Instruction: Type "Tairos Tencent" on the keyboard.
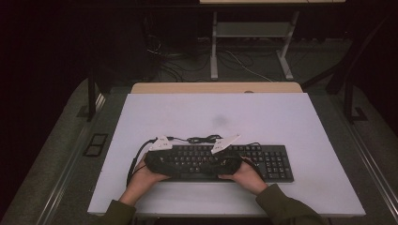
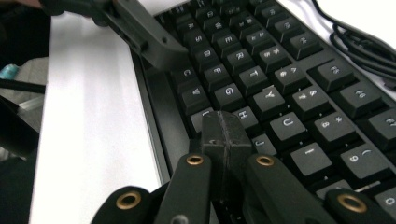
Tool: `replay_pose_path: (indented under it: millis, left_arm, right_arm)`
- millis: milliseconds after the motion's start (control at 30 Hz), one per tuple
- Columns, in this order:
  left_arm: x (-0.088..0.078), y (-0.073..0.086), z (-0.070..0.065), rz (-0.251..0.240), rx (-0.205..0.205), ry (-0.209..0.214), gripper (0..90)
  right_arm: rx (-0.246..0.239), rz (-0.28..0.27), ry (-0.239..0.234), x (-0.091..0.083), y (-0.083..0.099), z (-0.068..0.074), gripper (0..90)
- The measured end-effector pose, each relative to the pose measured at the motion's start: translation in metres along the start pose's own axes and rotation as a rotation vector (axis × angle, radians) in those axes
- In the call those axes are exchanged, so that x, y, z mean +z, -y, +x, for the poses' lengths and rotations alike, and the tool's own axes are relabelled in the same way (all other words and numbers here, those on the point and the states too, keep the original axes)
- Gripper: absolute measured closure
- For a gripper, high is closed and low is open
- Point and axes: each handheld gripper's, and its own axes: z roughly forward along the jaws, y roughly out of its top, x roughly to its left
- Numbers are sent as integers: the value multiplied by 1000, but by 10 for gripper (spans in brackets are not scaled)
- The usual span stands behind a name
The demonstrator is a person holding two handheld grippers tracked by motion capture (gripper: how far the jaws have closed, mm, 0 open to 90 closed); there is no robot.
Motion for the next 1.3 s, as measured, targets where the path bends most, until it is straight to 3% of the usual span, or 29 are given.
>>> replay_pose_path:
  millis: [500,633,933,1067,1300]
  left_arm:
    - [0,-1,1,-8,-7,-2,145]
    - [0,0,1,-8,-6,0,145]
    - [-1,-2,-1,-9,0,3,157]
    - [-2,-2,-3,-10,-2,5,172]
    - [-6,-2,-5,-18,-4,23,261]
  right_arm:
    - [12,-21,-13,-4,0,-3,890]
    - [13,-33,-20,-6,-1,-5,855]
    - [29,-71,-24,-13,-2,-9,707]
    - [48,-93,-31,-16,-2,-12,599]
    - [48,-122,-5,-19,-2,-15,421]
